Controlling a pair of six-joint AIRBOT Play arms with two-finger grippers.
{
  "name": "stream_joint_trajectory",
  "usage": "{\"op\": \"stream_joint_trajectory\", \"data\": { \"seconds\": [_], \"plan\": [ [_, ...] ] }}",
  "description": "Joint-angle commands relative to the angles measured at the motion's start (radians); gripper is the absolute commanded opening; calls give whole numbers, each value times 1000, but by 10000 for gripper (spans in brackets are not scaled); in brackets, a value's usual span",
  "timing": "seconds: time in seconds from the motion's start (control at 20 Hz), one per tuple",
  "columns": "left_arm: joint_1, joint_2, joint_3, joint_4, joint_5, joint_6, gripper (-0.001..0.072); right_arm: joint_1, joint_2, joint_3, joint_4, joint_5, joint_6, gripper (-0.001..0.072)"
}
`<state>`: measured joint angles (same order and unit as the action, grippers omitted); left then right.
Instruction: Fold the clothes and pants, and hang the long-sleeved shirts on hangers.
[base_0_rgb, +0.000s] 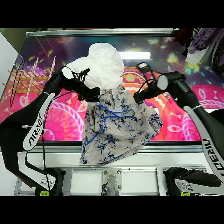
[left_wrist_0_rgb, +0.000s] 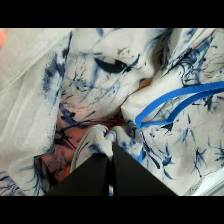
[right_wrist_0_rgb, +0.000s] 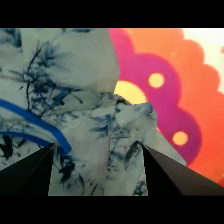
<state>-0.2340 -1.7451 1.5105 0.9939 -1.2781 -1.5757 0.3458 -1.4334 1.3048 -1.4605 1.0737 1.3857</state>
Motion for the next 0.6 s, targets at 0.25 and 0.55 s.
{"op": "stream_joint_trajectory", "data": {
  "seconds": [0.25, 0.55],
  "plan": [
    [1, -5, 5, 0, 3, 2, 14, 244, -193, -16, -457, -4, 216, 580],
    [1, -5, 5, 0, 3, 2, 14, 244, -248, -15, -506, -71, 328, 580]
  ]
}}
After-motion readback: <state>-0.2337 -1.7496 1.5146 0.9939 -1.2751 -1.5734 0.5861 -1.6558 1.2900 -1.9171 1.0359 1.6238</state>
